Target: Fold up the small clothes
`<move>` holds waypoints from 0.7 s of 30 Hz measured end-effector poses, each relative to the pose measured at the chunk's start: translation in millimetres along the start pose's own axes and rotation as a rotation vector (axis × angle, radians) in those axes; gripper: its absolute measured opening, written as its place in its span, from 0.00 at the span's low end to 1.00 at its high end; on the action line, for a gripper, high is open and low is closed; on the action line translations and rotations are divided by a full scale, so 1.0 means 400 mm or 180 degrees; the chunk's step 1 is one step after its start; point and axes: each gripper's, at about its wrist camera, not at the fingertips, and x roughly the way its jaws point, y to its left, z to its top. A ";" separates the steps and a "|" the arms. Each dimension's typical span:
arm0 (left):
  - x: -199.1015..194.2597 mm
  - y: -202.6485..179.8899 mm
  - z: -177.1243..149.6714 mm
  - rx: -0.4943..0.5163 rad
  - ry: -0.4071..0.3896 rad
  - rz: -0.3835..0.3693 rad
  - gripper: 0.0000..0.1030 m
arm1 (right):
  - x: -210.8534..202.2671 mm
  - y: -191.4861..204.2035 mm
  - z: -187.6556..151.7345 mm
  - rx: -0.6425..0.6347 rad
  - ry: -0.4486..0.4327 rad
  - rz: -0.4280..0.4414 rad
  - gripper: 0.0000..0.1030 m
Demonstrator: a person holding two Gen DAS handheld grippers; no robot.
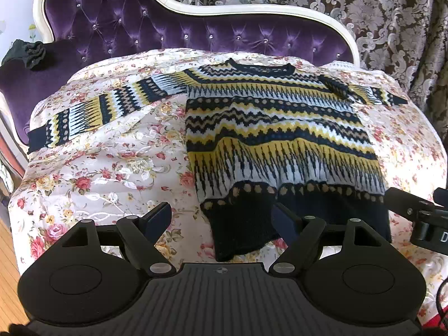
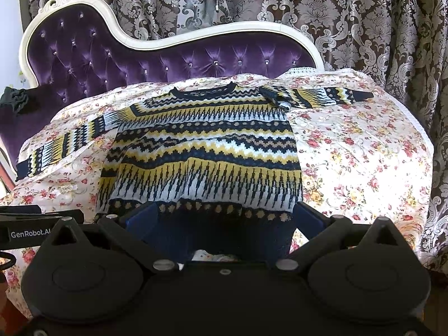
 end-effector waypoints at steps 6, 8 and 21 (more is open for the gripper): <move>-0.001 -0.001 -0.001 0.0006 -0.0005 0.0005 0.75 | 0.000 0.002 0.000 -0.0008 -0.0006 0.0000 0.99; -0.001 0.000 -0.001 0.0006 -0.0007 0.0007 0.75 | 0.000 0.003 0.000 -0.0007 -0.0004 -0.0001 0.99; 0.001 -0.001 0.001 0.0005 0.0013 0.0016 0.75 | 0.010 0.012 -0.003 -0.0034 0.0058 0.0032 0.99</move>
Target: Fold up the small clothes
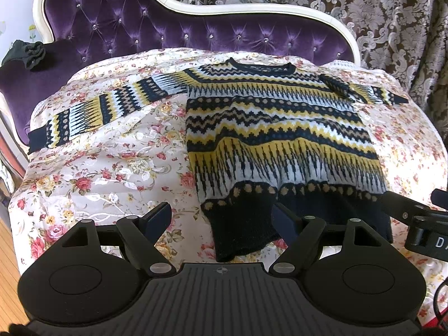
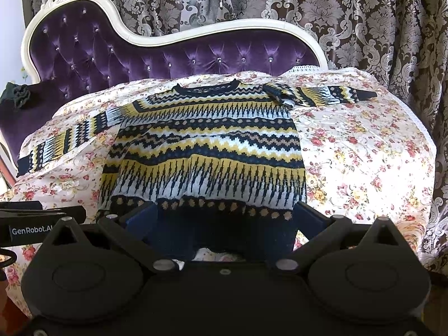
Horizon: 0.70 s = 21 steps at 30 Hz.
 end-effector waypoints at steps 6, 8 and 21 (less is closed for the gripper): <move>0.004 0.004 0.007 0.0029 -0.0014 0.0059 0.75 | 0.024 -0.009 0.001 0.0060 0.0193 0.0112 0.99; 0.006 0.005 0.013 0.0052 -0.0010 0.0066 0.75 | 0.035 -0.012 0.005 0.0059 0.0290 0.0146 0.99; 0.039 0.001 0.067 0.0545 0.0139 0.0189 0.75 | 0.103 -0.034 0.062 0.0063 0.0750 0.0364 0.99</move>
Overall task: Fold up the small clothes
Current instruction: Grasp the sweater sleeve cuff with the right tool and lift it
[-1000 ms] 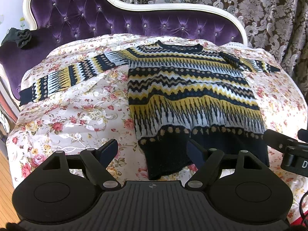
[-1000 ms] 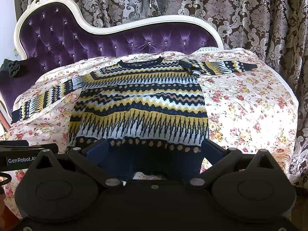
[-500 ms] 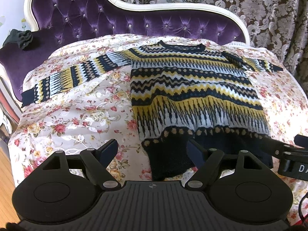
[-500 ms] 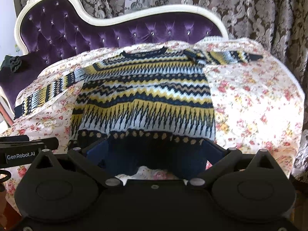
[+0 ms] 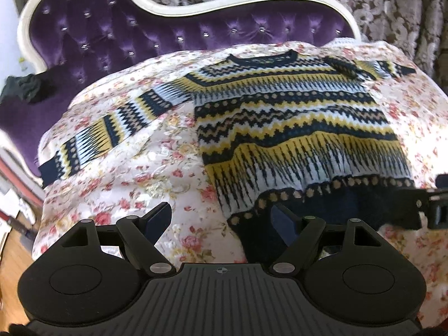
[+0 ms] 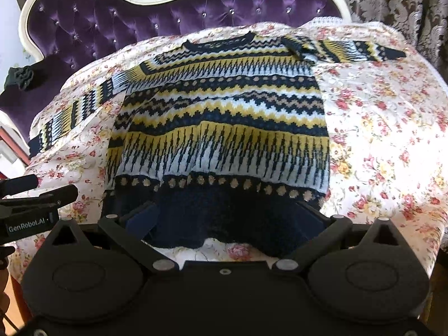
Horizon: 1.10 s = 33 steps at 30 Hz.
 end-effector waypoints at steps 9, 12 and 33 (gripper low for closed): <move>0.041 0.055 0.116 -0.0115 0.0171 -0.0413 0.75 | 0.036 -0.071 0.115 0.0143 0.0121 0.0369 0.99; 0.053 0.074 0.171 -0.0262 0.0030 -0.0499 0.75 | 0.051 -0.111 0.171 0.0225 0.0205 0.0548 0.99; 0.326 -0.054 0.489 -0.0265 -0.0339 -0.0398 0.75 | 0.314 -0.582 0.523 0.1020 -0.0014 -0.0546 0.92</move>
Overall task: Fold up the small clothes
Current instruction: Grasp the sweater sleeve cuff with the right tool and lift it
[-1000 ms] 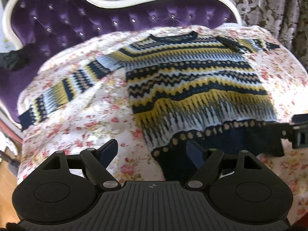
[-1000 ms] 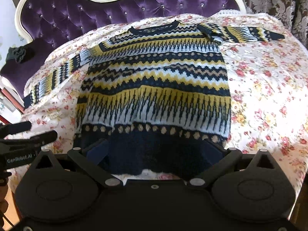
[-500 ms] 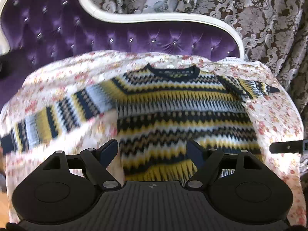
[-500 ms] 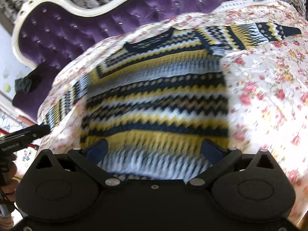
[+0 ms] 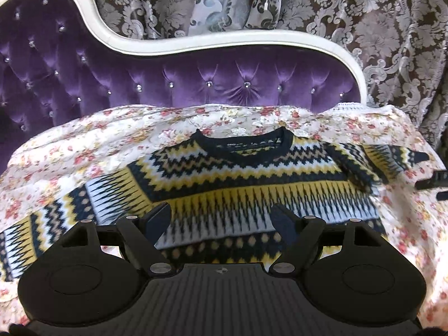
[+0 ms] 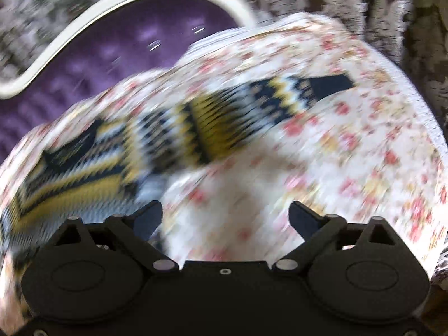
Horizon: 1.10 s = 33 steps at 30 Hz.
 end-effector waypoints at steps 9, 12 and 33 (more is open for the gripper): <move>0.161 -0.004 -0.004 -0.0079 0.0251 0.0062 0.75 | 0.112 -0.153 0.153 0.0568 -0.0329 -0.0207 0.87; 0.209 0.003 -0.019 -0.0093 0.0358 0.0111 0.75 | 0.139 -0.195 0.180 0.0798 -0.0370 -0.0224 0.87; 0.303 0.030 -0.113 -0.0040 0.0428 0.0222 1.00 | 0.218 -0.274 0.231 0.1405 -0.0707 0.0124 0.15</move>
